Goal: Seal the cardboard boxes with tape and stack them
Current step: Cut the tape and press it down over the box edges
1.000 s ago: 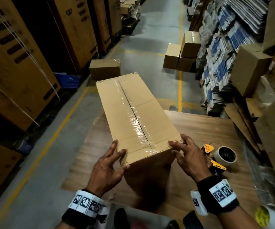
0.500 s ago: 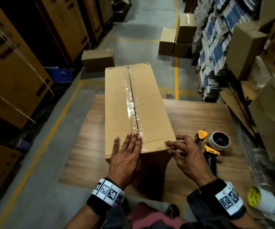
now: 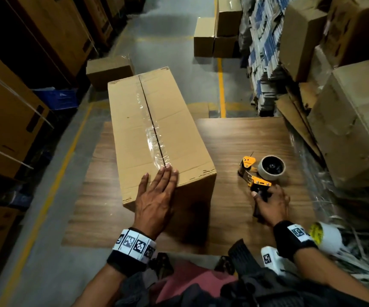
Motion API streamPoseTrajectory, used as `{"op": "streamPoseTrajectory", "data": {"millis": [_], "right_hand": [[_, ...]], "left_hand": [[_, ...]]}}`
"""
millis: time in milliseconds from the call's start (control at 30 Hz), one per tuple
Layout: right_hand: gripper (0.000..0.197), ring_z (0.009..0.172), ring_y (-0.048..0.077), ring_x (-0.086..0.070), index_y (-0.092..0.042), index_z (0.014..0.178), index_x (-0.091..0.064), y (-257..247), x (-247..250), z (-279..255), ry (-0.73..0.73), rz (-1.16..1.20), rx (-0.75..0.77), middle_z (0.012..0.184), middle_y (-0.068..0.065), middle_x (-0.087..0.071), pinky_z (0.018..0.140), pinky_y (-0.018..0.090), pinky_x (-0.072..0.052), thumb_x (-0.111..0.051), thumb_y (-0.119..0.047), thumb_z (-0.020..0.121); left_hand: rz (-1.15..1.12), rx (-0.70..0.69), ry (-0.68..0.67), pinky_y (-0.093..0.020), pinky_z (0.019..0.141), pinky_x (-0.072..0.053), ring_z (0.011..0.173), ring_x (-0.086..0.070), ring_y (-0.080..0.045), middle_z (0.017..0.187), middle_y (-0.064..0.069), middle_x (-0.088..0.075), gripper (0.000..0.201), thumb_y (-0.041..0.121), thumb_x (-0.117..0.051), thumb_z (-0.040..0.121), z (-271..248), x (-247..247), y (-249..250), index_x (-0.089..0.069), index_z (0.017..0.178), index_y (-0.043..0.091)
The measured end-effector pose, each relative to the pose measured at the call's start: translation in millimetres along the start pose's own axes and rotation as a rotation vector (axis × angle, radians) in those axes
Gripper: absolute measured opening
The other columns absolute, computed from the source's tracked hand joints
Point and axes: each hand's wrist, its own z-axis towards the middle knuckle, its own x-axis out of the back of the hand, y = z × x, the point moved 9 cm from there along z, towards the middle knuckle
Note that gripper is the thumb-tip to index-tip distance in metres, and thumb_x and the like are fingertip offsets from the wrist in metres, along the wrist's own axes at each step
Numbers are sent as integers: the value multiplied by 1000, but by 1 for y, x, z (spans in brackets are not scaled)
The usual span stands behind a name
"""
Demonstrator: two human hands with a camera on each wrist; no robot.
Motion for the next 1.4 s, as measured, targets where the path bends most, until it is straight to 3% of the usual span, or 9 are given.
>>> {"op": "streamPoseTrajectory", "data": {"millis": [100,200,267,500,667,867,1067,1267,1400], "right_hand": [[74,92,35,-73,-22,106,-70,46,-28,19,-114,163,-268,103,7,-74,74,52,-63,-81,-78,60],[37,62,27,-66,-10,90,-69,32,-44,0,-246,555,-417,76,10,-68,51,36,-58,-85,-42,82],[11,54,18,-51,-10,93,-61,11,-54,-12,-399,864,-467,68,5,-53,44,24,-47,-69,-15,98],[9,52,16,-48,-9,103,-59,-31,-12,-22,-509,913,-227,74,6,-50,44,27,-46,-65,-6,97],[25,54,20,-45,-6,112,-58,-109,50,-71,-726,976,66,73,8,-46,49,28,-40,-64,-16,90],[32,51,21,-44,0,114,-59,-186,70,-126,-851,782,289,70,11,-48,47,27,-36,-72,-16,90],[40,49,21,-46,-4,104,-55,-226,31,-170,-923,681,308,70,12,-49,46,28,-39,-78,-24,78],[37,52,21,-45,0,105,-58,-251,10,-182,-873,656,362,70,12,-51,46,26,-37,-81,-18,83],[41,54,23,-47,2,109,-60,-266,7,-185,-812,619,404,72,10,-53,48,27,-38,-76,-22,80]], "left_hand": [[-8,13,34,-52,121,-25,153,-36,-21,166,-6,-36,87,33,-35,74,-1,3,1,-40,160,17],[-41,37,71,-52,122,-28,154,-34,-15,167,-2,-36,76,27,-45,84,-2,3,-2,-41,160,21],[-54,42,119,-51,121,-29,153,-35,-13,165,0,-38,65,27,-51,93,-2,7,0,-45,158,21],[-165,165,42,-46,126,-23,154,-32,-8,165,3,-40,79,70,-14,103,1,9,-2,-42,159,22],[-697,312,268,-41,111,-48,131,-59,-25,155,-2,-53,69,69,-50,99,10,57,-9,-51,153,26],[-1129,331,341,-41,118,-41,146,-43,-6,159,8,-48,112,93,-61,68,37,85,-28,-44,157,26],[-1175,364,308,-44,116,-44,141,-46,0,153,8,-54,111,87,-72,61,6,79,-69,-48,153,29],[-993,351,411,-21,91,-47,120,-56,-3,135,13,-65,88,79,-74,68,-49,83,-95,-60,142,34],[-801,339,401,-32,87,-49,107,-56,-10,119,18,-71,69,72,-74,77,-79,75,-103,-68,133,32]]}}
